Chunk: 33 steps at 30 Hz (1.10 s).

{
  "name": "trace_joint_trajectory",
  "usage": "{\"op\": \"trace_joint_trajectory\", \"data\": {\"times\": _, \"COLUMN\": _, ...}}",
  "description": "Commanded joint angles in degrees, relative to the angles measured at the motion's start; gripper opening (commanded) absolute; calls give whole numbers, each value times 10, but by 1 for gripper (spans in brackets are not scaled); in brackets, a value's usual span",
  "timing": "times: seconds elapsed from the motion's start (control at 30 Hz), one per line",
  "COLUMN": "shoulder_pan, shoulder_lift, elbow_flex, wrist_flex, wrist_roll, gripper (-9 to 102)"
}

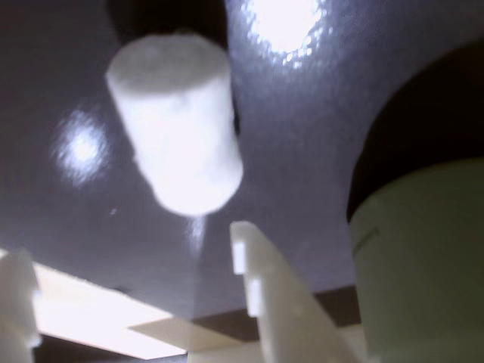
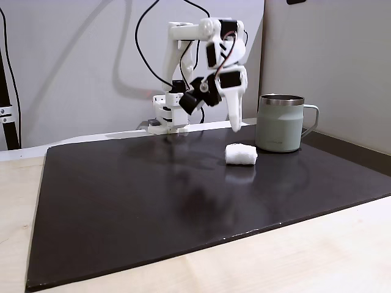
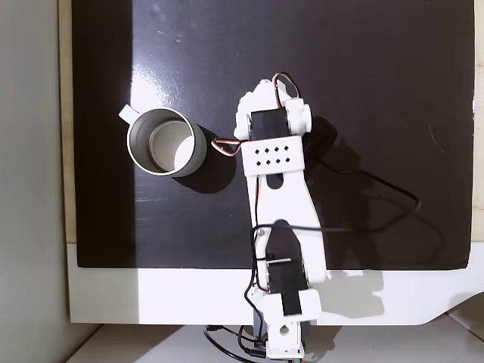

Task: Grasp a gauze and put it in the cup.

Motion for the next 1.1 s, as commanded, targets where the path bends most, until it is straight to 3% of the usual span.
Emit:
{"op": "trace_joint_trajectory", "data": {"times": 0.0, "shoulder_pan": -12, "shoulder_lift": -9, "elbow_flex": -25, "wrist_flex": -16, "wrist_roll": -5, "gripper": 28}}
{"op": "trace_joint_trajectory", "data": {"times": 0.7, "shoulder_pan": 0, "shoulder_lift": -119, "elbow_flex": -41, "wrist_flex": -55, "wrist_roll": -6, "gripper": 25}}
{"op": "trace_joint_trajectory", "data": {"times": 0.8, "shoulder_pan": 3, "shoulder_lift": -126, "elbow_flex": -41, "wrist_flex": -57, "wrist_roll": -3, "gripper": 17}}
{"op": "trace_joint_trajectory", "data": {"times": 0.9, "shoulder_pan": 7, "shoulder_lift": -127, "elbow_flex": -41, "wrist_flex": -58, "wrist_roll": 0, "gripper": 0}}
{"op": "trace_joint_trajectory", "data": {"times": 1.07, "shoulder_pan": 18, "shoulder_lift": -125, "elbow_flex": -36, "wrist_flex": -58, "wrist_roll": 10, "gripper": 0}}
